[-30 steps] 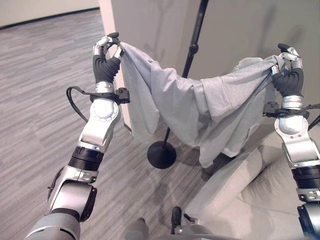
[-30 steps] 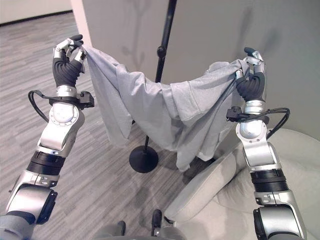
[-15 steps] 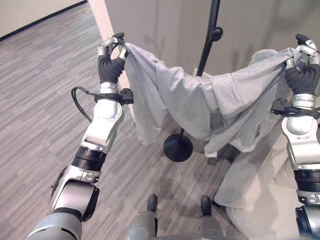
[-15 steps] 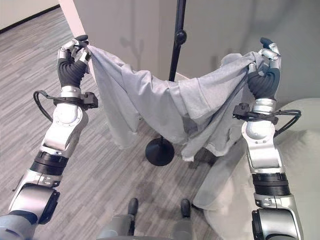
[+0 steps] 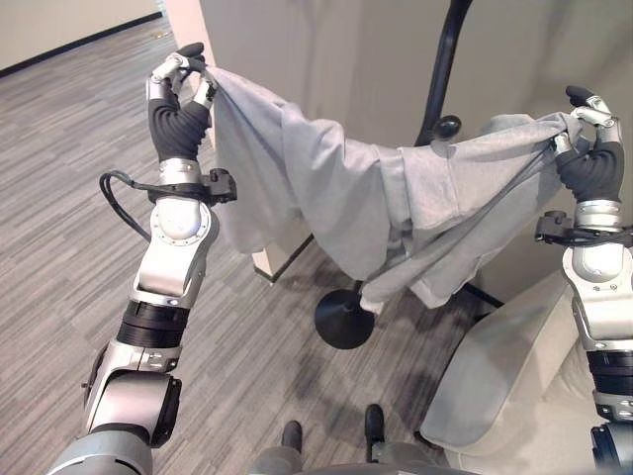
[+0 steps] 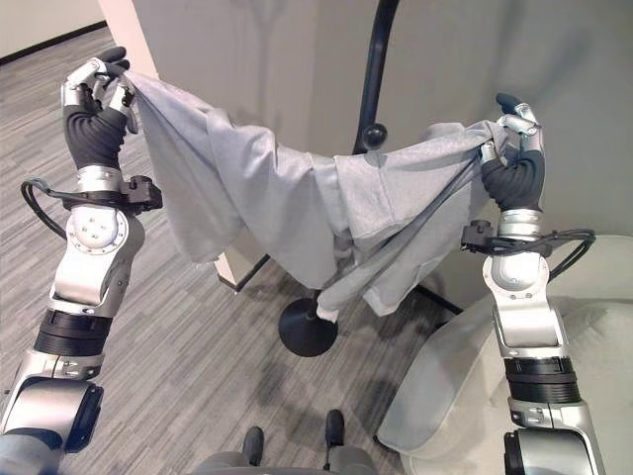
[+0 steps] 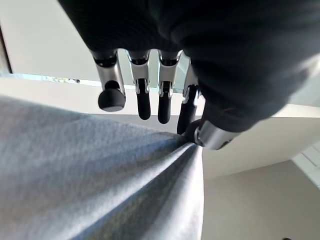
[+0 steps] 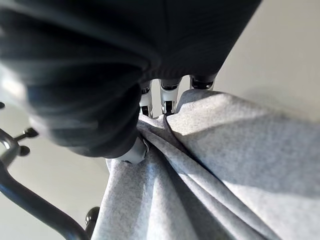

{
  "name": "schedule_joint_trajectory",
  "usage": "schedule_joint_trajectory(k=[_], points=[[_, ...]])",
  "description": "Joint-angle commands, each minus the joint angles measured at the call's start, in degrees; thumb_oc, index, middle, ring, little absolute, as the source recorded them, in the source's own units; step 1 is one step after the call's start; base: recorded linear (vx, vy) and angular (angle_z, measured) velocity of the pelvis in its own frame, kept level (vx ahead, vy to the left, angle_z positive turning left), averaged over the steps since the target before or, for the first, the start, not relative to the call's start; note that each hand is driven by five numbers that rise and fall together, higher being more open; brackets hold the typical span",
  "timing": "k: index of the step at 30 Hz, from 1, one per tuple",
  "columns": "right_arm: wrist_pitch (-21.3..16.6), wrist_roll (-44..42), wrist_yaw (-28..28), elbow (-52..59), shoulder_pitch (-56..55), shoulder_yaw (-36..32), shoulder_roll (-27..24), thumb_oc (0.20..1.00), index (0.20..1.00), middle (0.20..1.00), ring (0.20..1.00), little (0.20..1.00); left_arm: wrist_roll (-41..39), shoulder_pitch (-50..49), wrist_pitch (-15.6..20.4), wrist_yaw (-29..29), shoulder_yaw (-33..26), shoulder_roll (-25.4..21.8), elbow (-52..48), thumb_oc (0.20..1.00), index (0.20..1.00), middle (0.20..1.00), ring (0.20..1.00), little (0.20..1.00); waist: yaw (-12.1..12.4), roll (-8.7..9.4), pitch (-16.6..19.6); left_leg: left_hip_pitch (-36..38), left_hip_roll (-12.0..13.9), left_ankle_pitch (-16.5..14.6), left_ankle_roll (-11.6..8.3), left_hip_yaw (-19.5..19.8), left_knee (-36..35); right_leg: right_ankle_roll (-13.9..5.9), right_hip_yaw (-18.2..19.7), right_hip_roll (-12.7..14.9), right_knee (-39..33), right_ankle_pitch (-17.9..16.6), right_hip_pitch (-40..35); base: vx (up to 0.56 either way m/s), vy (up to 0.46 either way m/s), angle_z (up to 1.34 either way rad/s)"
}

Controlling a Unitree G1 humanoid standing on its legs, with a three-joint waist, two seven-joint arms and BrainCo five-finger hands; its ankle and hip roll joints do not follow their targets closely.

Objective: Hang the clothes on the sofa on the clothes rack.

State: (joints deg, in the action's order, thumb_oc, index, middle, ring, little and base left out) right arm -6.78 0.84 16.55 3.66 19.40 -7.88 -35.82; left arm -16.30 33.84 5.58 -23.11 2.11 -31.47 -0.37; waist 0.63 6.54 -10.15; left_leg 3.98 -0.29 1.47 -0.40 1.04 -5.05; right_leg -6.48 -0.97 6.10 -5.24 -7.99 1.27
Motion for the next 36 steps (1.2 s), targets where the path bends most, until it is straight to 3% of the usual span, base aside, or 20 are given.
schedule_joint_trajectory(k=[1, 7, 15, 19, 26, 30, 33, 36], points=[[-3.86, -2.13, -0.81, 3.14, -1.26, -4.14, -3.96, 0.200, 0.200, 0.200, 0.200, 0.200, 1.31, 0.41, 4.29, 0.63, -0.33, -1.90, -0.39, 0.200, 0.200, 0.200, 0.200, 0.200, -0.34, -0.21, 7.08, -2.43, 1.42, -3.13, -2.30, -0.93, 0.05, -4.59, -2.40, 2.13, 0.24, 4.10, -2.13, 0.02, -0.010, -0.03], [-5.01, -2.38, -3.44, 5.99, -4.87, -7.06, -4.67, 0.200, 0.200, 0.200, 0.200, 0.200, 0.29, -3.39, 5.26, 2.35, -3.78, -3.17, -4.07, 0.200, 0.200, 0.200, 0.200, 0.200, -0.68, -0.53, 7.68, -2.29, 1.59, -3.42, -2.26, -1.16, 0.05, -4.77, -2.60, 2.41, 0.24, 4.22, -2.20, 0.00, -0.002, -0.01], [-8.24, -8.46, -9.76, 12.05, -10.43, -15.61, -5.12, 0.200, 0.200, 0.200, 0.200, 0.200, -4.26, -16.11, 8.78, 5.68, -16.16, -3.32, -16.24, 0.200, 0.200, 0.200, 0.200, 0.200, 0.40, -0.30, 8.25, -2.58, 1.39, -3.56, -2.22, -0.74, 0.05, -4.83, -2.73, 2.85, 0.24, 4.43, -2.26, 0.00, -0.003, 0.01], [-9.56, -9.72, -7.77, 11.84, -9.45, -18.26, -4.32, 0.200, 0.200, 0.200, 0.200, 0.200, -5.09, -16.79, 10.61, 5.37, -19.32, -3.54, -19.70, 0.200, 0.200, 0.200, 0.200, 0.200, 0.96, -0.09, 8.59, -2.49, 1.35, -3.76, -2.28, -0.34, 0.05, -4.89, -3.02, 3.02, 0.24, 4.81, -2.72, 0.00, -0.015, 0.05], [-9.86, -6.22, -0.07, 8.20, -1.56, -15.69, -8.48, 0.200, 0.200, 0.200, 0.200, 0.200, -4.63, -6.71, 11.86, 3.28, -13.14, -8.04, -16.30, 0.200, 0.200, 0.200, 0.200, 0.200, 1.25, -0.48, 9.34, -1.80, 1.44, -4.13, -2.47, -0.08, 0.05, -5.01, -3.71, 3.18, 0.24, 5.11, -3.47, 0.01, -0.013, 0.08], [-8.72, -3.87, 4.11, 4.69, 5.52, -10.47, -13.04, 0.200, 0.200, 0.200, 0.200, 0.200, -5.07, 4.40, 12.08, 1.17, -5.20, -11.83, -11.00, 0.200, 0.200, 0.200, 0.200, 0.200, 0.91, -0.99, 10.06, -1.36, 1.48, -4.23, -2.61, -0.31, 0.05, -5.11, -4.03, 3.17, 0.24, 5.13, -3.80, 0.00, 0.000, 0.00], [-6.13, -1.80, 8.09, -1.68, 15.22, -2.67, -20.05, 0.200, 0.200, 0.200, 0.200, 0.200, -3.80, 18.38, 11.29, -1.46, 4.93, -16.12, -3.08, 0.200, 0.200, 0.200, 0.200, 0.200, 0.55, -1.13, 10.52, -1.10, 1.60, -4.24, -2.78, -0.54, 0.05, -5.18, -3.97, 3.05, 0.24, 4.99, -3.86, 0.02, -0.004, -0.01], [-4.77, -2.45, 9.39, -7.04, 21.70, 2.54, -23.48, 0.200, 0.200, 0.200, 0.200, 0.200, -5.54, 25.75, 11.40, -1.66, 10.58, -16.96, 2.18, 0.200, 0.200, 0.200, 0.200, 0.200, 0.39, -1.14, 10.47, -0.90, 1.76, -4.78, -2.88, -0.57, 0.05, -5.35, -3.91, 2.94, 0.24, 5.34, -3.96, 0.05, -0.003, 0.00]])
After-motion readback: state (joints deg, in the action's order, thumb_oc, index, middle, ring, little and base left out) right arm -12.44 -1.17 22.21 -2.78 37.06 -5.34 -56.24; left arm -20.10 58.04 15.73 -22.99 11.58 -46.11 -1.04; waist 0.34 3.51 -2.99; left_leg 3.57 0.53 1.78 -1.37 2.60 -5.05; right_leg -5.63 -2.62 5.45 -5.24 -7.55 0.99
